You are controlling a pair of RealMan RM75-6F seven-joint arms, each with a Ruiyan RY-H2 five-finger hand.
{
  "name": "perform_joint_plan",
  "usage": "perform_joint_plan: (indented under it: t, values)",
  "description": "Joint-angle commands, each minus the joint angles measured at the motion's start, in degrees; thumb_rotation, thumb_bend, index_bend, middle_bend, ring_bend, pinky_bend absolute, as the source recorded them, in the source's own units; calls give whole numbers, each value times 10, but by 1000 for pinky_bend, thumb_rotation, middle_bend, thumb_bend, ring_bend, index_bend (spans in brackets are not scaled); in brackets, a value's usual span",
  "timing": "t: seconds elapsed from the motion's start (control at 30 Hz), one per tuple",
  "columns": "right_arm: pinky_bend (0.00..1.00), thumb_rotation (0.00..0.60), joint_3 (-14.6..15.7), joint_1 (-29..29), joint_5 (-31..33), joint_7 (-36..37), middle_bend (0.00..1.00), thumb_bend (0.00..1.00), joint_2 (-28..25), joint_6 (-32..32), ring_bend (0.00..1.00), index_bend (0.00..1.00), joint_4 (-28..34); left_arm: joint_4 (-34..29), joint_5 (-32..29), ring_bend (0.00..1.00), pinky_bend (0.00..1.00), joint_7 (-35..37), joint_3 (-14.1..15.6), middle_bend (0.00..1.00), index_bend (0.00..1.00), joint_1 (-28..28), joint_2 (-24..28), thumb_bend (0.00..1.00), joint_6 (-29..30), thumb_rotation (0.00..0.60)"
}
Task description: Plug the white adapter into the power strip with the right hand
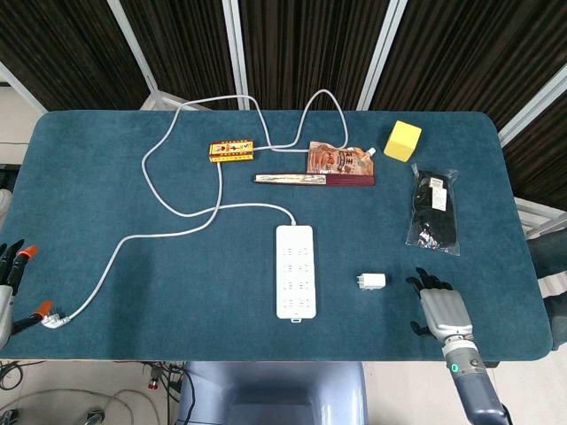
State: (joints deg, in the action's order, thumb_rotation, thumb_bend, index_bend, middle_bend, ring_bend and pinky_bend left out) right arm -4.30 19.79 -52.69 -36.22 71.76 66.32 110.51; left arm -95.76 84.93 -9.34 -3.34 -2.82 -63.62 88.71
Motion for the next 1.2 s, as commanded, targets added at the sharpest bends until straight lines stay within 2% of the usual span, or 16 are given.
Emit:
perform_joint_plan:
  t: [0.03,0.57,1.2]
  values:
    - [205,600,-1,8,6,-3,77,348,5,-4,134,194,1,0,-1,0,10,-1,0,49,129,0,-1,179,0,600]
    - [206,600,6,41,41,-30,77,347,35,5,134,196,-12,0,-2,0,10,-5,0,49,130,0,-1,179,-1,600]
    - [199,600,18,54,36,1,77,348,37,-7,134,197,-20,-1,-1,0,10,-10,1,49,130,-1,-3,179,-3,600]
